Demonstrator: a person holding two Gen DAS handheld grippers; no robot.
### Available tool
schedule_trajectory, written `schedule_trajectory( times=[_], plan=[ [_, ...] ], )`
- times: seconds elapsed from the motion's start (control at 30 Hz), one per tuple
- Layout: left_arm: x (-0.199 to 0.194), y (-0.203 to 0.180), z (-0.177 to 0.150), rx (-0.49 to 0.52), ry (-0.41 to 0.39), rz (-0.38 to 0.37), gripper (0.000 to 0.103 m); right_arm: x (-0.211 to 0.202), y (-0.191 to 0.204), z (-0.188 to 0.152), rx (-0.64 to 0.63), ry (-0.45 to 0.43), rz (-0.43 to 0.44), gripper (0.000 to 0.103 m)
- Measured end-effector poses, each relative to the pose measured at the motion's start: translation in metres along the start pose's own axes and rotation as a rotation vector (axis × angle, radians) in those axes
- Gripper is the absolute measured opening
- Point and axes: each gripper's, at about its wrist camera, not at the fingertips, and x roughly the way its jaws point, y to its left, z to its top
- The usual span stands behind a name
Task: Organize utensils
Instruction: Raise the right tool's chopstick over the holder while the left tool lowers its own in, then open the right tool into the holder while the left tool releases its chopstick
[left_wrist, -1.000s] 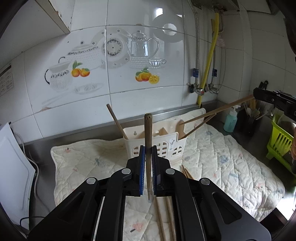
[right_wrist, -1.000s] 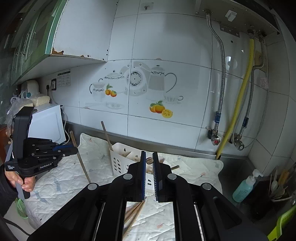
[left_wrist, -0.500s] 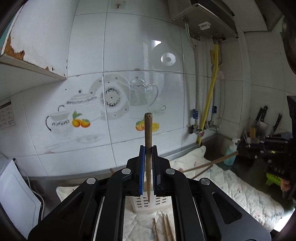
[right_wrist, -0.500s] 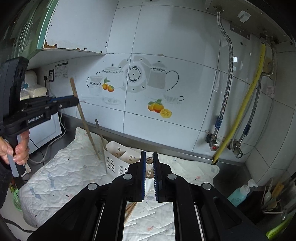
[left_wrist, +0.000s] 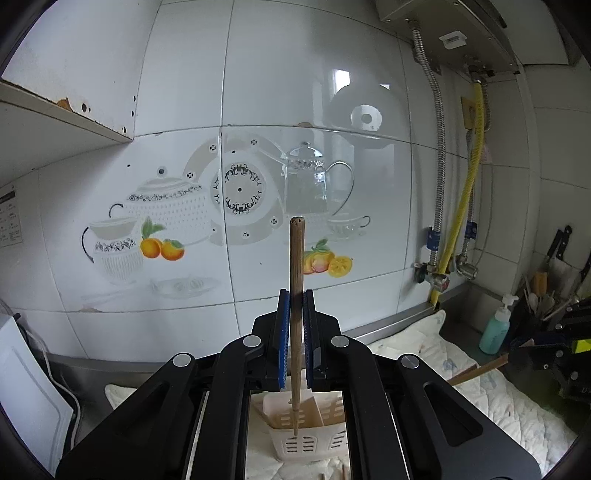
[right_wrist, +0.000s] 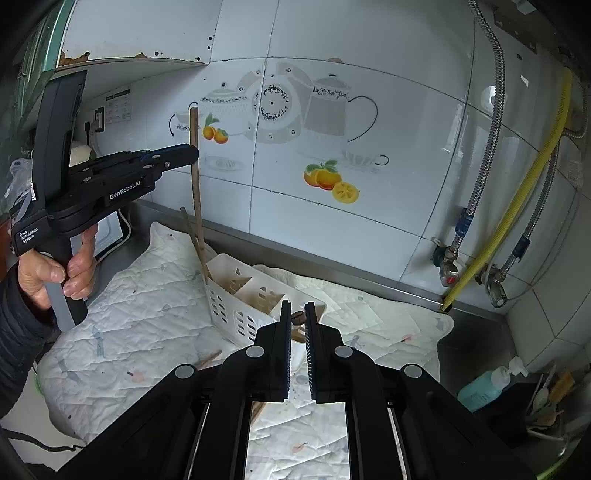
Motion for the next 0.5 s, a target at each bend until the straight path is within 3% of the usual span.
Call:
schedule_trajectory(
  times=[0.33, 0.5],
  plan=[
    [0.006, 0.003, 0.018, -0.005, -0.052, -0.005, 0.005, 0.014, -0.002, 0.006, -0.005, 0.019, 0.004, 0.007],
    [0.023, 0.004, 0.011, -0.021, -0.025, -0.004, 0.005, 0.023, -0.001, 0.009, -0.01, 0.041, 0.013, 0.007]
  ],
)
